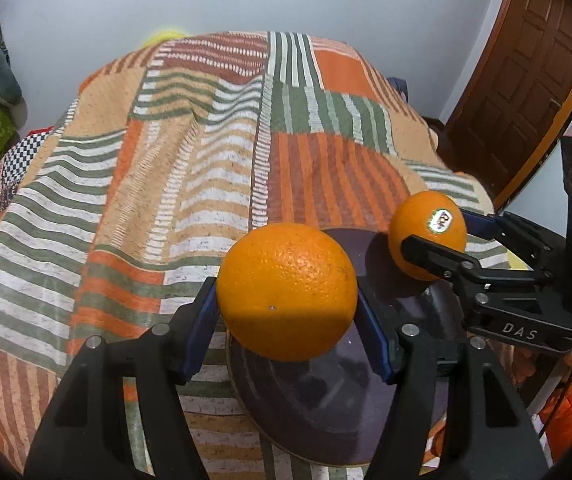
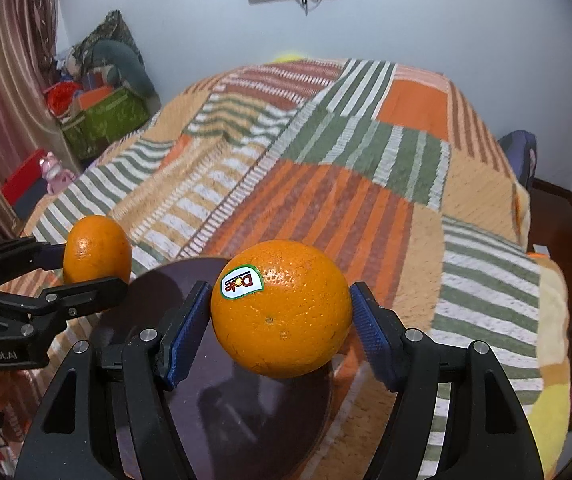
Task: Organize fruits
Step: 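Grasp and lift the plain orange with the left tool while the right tool lifts the Dole orange, then lower both oranges onto the purple plate and open both tools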
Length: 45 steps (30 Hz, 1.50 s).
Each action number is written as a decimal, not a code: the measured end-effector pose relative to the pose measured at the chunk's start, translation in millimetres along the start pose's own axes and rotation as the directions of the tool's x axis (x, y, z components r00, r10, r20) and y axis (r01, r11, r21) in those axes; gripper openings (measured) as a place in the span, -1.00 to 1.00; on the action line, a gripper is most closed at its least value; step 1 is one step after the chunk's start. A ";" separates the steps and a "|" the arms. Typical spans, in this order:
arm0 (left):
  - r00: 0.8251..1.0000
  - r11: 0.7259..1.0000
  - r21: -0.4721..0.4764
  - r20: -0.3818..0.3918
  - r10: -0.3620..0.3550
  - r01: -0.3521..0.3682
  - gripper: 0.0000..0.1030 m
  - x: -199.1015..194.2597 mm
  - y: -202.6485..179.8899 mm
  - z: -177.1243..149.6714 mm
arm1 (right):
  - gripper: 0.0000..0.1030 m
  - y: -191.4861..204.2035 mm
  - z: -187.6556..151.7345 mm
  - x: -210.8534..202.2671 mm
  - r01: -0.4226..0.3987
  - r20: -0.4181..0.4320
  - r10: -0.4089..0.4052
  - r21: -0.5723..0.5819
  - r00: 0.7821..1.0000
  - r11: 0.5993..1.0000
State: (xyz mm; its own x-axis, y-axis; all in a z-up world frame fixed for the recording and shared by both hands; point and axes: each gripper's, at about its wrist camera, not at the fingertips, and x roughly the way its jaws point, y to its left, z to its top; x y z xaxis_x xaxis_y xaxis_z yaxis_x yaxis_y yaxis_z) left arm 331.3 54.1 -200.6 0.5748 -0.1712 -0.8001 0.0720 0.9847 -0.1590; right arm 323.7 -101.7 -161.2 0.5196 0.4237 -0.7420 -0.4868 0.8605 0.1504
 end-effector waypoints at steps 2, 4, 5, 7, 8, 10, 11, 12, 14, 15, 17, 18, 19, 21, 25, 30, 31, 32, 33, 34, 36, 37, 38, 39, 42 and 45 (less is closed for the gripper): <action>1.000 1.000 0.005 -0.015 -0.004 0.004 0.25 6.2 0.2 -0.6 | 0.30 0.6 -1.9 4.9 -0.007 -0.019 0.007 -0.006 1.000 1.000; 1.000 1.000 0.007 -0.028 -0.006 0.006 0.25 11.5 0.4 -1.6 | 0.30 1.5 -2.9 8.9 -0.012 -0.028 0.012 -0.014 1.000 1.000; 0.999 1.000 0.009 -0.035 -0.006 0.006 0.25 14.3 0.6 -2.2 | 0.30 1.5 -3.1 10.4 -0.015 -0.033 0.015 -0.019 0.999 1.000; 0.999 1.000 0.009 -0.048 -0.006 0.007 0.25 18.8 0.8 -3.0 | 0.30 2.3 -3.9 12.5 -0.025 -0.046 0.024 -0.028 0.999 0.999; 0.998 1.000 0.008 -0.056 -0.007 0.007 0.25 21.3 1.0 -3.6 | 0.30 2.0 -4.2 13.1 -0.030 -0.051 0.029 -0.027 0.998 0.999; 0.997 1.000 0.002 -0.071 -0.008 0.008 0.25 26.4 2.3 -4.6 | 0.30 1.3 -3.4 14.3 -0.033 -0.055 0.031 -0.031 0.998 0.999; 0.997 1.000 -0.001 -0.076 -0.008 0.008 0.25 28.2 2.5 -4.8 | 0.31 2.1 -3.4 14.3 -0.031 -0.061 0.029 -0.039 0.998 0.999; 0.996 1.000 -0.007 -0.083 -0.008 0.008 0.25 30.6 3.5 -5.3 | 0.31 3.0 -3.2 15.4 -0.031 -0.065 0.028 -0.044 0.998 0.999; 0.995 1.000 -0.014 -0.096 -0.006 0.005 0.25 34.9 4.5 -6.3 | 0.31 5.5 -3.5 17.4 -0.037 -0.080 0.032 -0.062 0.996 0.997; 0.996 1.000 -0.011 -0.092 -0.002 0.001 0.25 34.9 4.1 -6.9 | 0.31 6.4 -3.1 18.8 -0.038 -0.084 0.032 -0.066 0.996 0.997; 0.996 1.000 -0.008 -0.090 -0.002 0.002 0.24 34.8 3.6 -7.2 | 0.33 7.3 -3.6 19.6 -0.038 -0.088 0.031 -0.076 0.996 0.996; 0.996 1.000 -0.007 -0.090 -0.001 0.001 0.24 34.8 3.1 -7.1 | 0.34 7.2 -3.6 19.8 -0.040 -0.090 0.033 -0.076 0.995 0.996; 0.996 1.000 -0.005 -0.092 0.001 -0.002 0.24 35.2 2.8 -7.4 | 0.34 7.0 -3.7 19.8 -0.041 -0.092 0.034 -0.076 0.995 0.996; 0.995 1.000 -0.006 -0.096 0.003 -0.003 0.25 35.6 2.7 -7.3 | 0.34 7.4 -3.3 19.8 -0.040 -0.096 0.032 -0.077 0.995 0.996; 0.996 1.000 -0.026 -0.094 -0.001 -0.002 0.38 32.3 4.6 -8.0 | 0.35 7.1 -2.6 17.1 -0.053 -0.102 0.045 -0.077 0.994 0.996; 0.999 0.999 -0.043 -0.050 0.007 -0.009 0.57 16.1 4.2 -6.9 | 0.46 3.3 1.0 -1.3 -0.041 -0.052 0.038 -0.058 0.998 0.997; 0.999 0.999 -0.044 -0.043 0.008 -0.010 0.57 11.8 4.2 -6.4 | 0.46 2.6 1.1 -5.2 -0.037 -0.046 0.035 -0.054 0.998 0.998; 0.999 0.999 -0.046 -0.036 0.008 -0.010 0.57 7.4 4.4 -6.2 | 0.46 1.5 0.8 -11.4 -0.035 -0.037 0.033 -0.048 0.999 0.998; 1.000 0.999 -0.048 -0.030 0.008 -0.009 0.57 3.2 4.8 -6.5 | 0.46 1.4 0.8 -14.2 -0.032 -0.031 0.031 -0.045 0.999 0.998; 1.000 0.999 -0.049 -0.022 0.010 -0.012 0.57 -3.3 5.4 -7.2 | 0.46 0.6 -0.1 -20.5 -0.023 -0.021 0.022 -0.042 1.000 0.999; 1.000 0.999 -0.045 -0.010 0.020 -0.020 0.57 -12.5 4.8 -8.8 | 0.46 0.8 -2.3 -30.5 -0.007 -0.004 0.007 -0.038 1.000 0.999; 1.000 0.999 -0.040 0.000 0.028 -0.028 0.57 -20.2 4.8 -10.4 | 0.47 0.8 -3.7 -35.8 -0.001 0.004 0.001 -0.035 1.000 0.999; 0.999 0.999 -0.036 0.006 0.034 -0.033 0.57 -24.7 4.2 -11.6 | 0.46 1.1 -5.6 -42.5 0.006 0.015 -0.006 -0.032 1.000 0.999; 0.999 0.999 -0.032 0.013 0.039 -0.039 0.57 -30.9 4.0 -13.2 | 0.47 1.5 -6.7 -46.0 0.009 0.021 -0.009 -0.030 1.000 1.000; 0.998 0.999 -0.014 0.034 0.053 -0.053 0.57 -51.8 2.8 -20.3 | 0.47 3.5 -12.7 -64.0 0.025 0.043 -0.025 -0.020 0.999 0.999; 0.997 0.998 0.000 0.049 0.064 -0.064 0.58 -68.9 1.6 -29.0 | 0.47 7.4 -21.2 -81.2 0.038 0.065 -0.037 -0.019 0.997 0.999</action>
State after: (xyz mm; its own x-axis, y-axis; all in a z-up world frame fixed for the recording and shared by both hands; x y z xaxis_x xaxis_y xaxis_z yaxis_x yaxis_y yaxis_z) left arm 268.1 66.5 -162.4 0.6178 -0.1063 -0.7791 0.0351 0.9936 -0.1078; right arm 263.1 -135.7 -113.7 0.5819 0.4094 -0.7027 -0.4801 0.8704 0.1096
